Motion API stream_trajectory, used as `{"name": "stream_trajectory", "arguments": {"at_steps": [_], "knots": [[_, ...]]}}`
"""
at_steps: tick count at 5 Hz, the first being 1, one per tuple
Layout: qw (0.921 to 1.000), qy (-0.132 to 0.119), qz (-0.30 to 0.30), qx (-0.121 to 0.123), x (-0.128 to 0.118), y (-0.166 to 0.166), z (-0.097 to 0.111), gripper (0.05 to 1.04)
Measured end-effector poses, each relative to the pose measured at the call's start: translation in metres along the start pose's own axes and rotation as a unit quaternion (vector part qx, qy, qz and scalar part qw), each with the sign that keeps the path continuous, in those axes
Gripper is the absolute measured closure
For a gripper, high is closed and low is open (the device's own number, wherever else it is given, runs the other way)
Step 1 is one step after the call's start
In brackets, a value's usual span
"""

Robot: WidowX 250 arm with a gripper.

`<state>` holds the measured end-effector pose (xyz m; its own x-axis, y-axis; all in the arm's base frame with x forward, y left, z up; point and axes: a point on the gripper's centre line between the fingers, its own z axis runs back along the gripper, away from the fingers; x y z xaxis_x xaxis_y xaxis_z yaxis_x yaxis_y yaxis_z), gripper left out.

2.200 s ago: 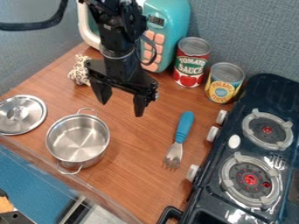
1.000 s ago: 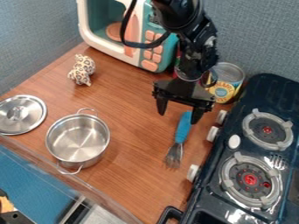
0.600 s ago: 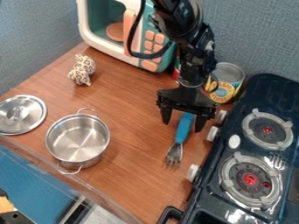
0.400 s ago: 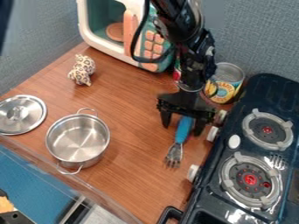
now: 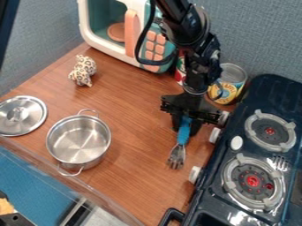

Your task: Moved the blue fork to the left side of the table

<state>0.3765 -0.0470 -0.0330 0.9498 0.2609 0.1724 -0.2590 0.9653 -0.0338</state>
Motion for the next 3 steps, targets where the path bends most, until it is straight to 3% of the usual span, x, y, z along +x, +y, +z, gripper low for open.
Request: {"name": "stream_trajectory", "arguments": {"at_steps": [1,2,3], "knots": [[0.9999,0.002,0.013,0.005,-0.005,0.004,0.003,0.678],[0.9989,-0.028,0.037,0.006,0.002,0.013,0.027,0.678],[0.9901,-0.087,0.100,0.046,0.012,0.043,0.068,0.678]]}}
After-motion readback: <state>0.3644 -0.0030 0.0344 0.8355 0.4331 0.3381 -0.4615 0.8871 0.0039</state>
